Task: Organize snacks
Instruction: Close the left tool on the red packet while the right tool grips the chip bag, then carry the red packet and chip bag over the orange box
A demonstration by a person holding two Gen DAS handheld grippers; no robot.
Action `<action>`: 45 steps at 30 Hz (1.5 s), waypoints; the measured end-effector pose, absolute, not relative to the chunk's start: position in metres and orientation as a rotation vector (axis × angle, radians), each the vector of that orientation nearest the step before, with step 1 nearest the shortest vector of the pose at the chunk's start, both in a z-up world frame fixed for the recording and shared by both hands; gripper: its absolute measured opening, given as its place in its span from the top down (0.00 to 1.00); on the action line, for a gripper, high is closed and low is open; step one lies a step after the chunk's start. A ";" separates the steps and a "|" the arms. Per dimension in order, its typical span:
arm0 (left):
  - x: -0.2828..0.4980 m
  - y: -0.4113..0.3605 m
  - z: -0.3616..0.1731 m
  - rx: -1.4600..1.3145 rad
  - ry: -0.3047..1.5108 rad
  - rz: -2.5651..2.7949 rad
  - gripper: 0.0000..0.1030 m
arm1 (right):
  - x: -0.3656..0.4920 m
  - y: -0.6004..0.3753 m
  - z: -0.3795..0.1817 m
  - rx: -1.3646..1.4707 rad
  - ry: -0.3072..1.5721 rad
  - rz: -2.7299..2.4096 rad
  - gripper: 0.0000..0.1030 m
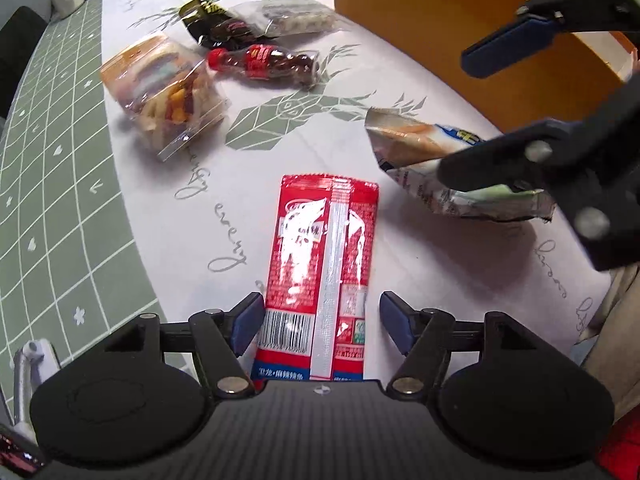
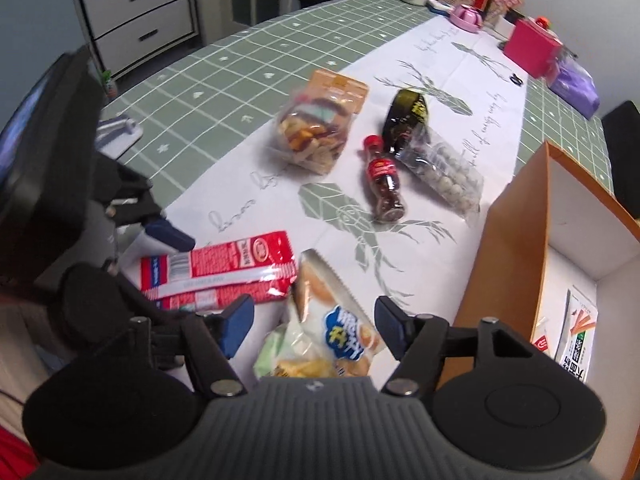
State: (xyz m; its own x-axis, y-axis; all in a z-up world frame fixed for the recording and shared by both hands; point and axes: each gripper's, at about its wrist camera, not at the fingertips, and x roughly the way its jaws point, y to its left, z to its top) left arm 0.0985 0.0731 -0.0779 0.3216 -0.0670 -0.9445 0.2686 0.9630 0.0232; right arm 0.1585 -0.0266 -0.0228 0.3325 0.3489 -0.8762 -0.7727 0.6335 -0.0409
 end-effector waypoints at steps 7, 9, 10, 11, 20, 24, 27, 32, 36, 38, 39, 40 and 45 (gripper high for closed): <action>0.102 0.068 -0.082 0.219 1.202 -0.262 0.17 | 0.174 -0.023 -0.046 -0.508 1.077 0.751 0.36; 0.103 0.067 -0.084 0.220 1.204 -0.262 0.16 | 0.174 -0.023 -0.051 -0.514 1.097 0.756 0.36; 0.105 0.068 -0.086 0.215 1.203 -0.262 0.14 | 0.173 -0.023 -0.054 -0.524 1.104 0.753 0.36; 0.106 0.068 -0.086 0.209 1.199 -0.262 0.12 | 0.172 -0.022 -0.056 -0.532 1.110 0.753 0.36; 0.107 0.068 -0.088 0.198 1.201 -0.251 0.12 | 0.168 -0.025 -0.064 -0.548 1.127 0.763 0.39; 0.107 0.068 -0.087 0.176 1.212 -0.228 0.18 | 0.162 -0.024 -0.064 -0.574 1.101 0.771 0.44; 0.106 0.067 -0.084 0.161 1.215 -0.215 0.32 | 0.158 -0.024 -0.062 -0.591 1.082 0.781 0.50; 0.105 0.064 -0.081 0.158 1.222 -0.188 0.45 | 0.154 -0.028 -0.057 -0.583 1.083 0.791 0.58; 0.102 0.062 -0.077 0.153 1.237 -0.177 0.50 | 0.149 -0.033 -0.050 -0.580 1.063 0.803 0.59; 0.099 0.060 -0.073 0.161 1.234 -0.176 0.51 | 0.146 -0.035 -0.044 -0.578 1.051 0.813 0.59; 0.098 0.058 -0.070 0.166 1.231 -0.175 0.51 | 0.144 -0.037 -0.041 -0.576 1.045 0.818 0.59; 0.096 0.056 -0.067 0.173 1.228 -0.175 0.51 | 0.142 -0.038 -0.038 -0.574 1.039 0.822 0.59; 0.088 0.043 -0.049 0.240 1.229 -0.195 0.51 | 0.134 -0.047 -0.025 -0.553 1.030 0.849 0.59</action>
State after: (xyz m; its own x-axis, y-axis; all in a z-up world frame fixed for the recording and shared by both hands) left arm 0.0881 0.0433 -0.0490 0.3236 -0.0176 -0.9460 0.2757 0.9582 0.0764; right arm 0.1343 -0.0468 -0.0251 0.2535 0.3445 -0.9039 -0.8214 0.5701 -0.0131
